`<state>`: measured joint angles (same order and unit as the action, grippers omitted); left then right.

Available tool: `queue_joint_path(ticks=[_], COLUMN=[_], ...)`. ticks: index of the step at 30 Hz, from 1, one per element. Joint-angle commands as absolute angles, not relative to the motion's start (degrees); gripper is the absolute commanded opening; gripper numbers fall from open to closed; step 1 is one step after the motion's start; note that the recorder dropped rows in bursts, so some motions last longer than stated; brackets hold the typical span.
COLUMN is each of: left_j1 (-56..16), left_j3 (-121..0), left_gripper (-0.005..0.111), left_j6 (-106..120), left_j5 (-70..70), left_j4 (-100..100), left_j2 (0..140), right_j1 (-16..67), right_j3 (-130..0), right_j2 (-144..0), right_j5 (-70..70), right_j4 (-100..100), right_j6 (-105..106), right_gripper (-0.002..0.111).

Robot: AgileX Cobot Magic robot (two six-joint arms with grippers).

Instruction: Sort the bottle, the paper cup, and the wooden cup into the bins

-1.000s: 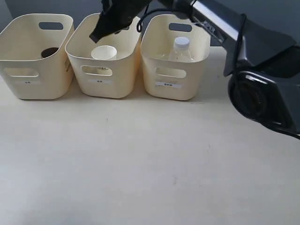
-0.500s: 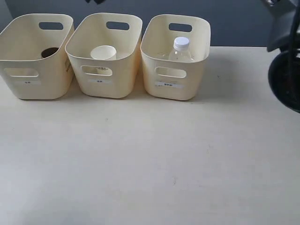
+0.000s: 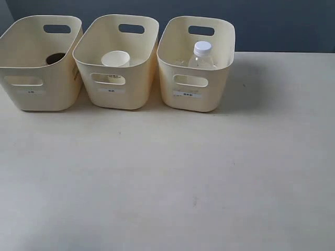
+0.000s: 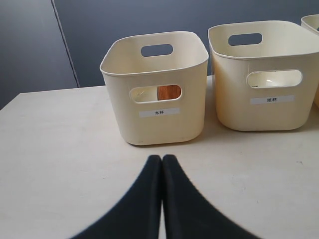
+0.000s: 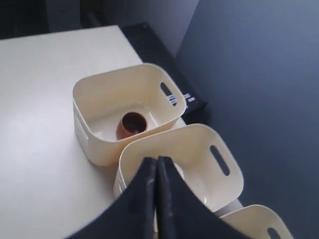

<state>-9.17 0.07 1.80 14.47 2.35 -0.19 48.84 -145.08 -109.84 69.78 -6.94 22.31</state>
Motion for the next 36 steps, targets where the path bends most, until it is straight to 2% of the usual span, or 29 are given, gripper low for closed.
queue_joint_path(ticks=[1,10,25,28,33,36], left_j1=[-9.32,-9.32,-9.32,-9.32,-9.32,-9.32], left_j3=[0.00,0.00,0.00,0.00,0.00,0.00], left_gripper=[0.000,0.000,0.000,0.000,0.000,0.000], left_j6=[1.63,1.63,1.63,1.63,1.63,1.63], left_j5=[13.67,13.67,13.67,13.67,13.67,13.67], left_j4=[2.44,2.44,2.44,2.44,2.44,2.44], left_j2=[0.00,0.00,0.00,0.00,0.00,0.00], right_j1=[52.14,53.73,53.73,50.89,40.94,33.43], right_j3=[-144.85,-144.85,-144.85,-143.74,-127.80,-111.54], right_j2=[-101.29,-81.82,-78.62,-78.38,-71.90,-65.40], right_j5=[69.96,69.96,69.96,69.96,69.96,60.86], right_j4=[0.59,0.75,-2.28,-1.64,-2.90,-8.00], right_j6=[17.96,6.29,6.10,5.54,6.99,12.22], right_gripper=[-0.001,-0.001,-0.001,-0.001,-0.001,-0.001])
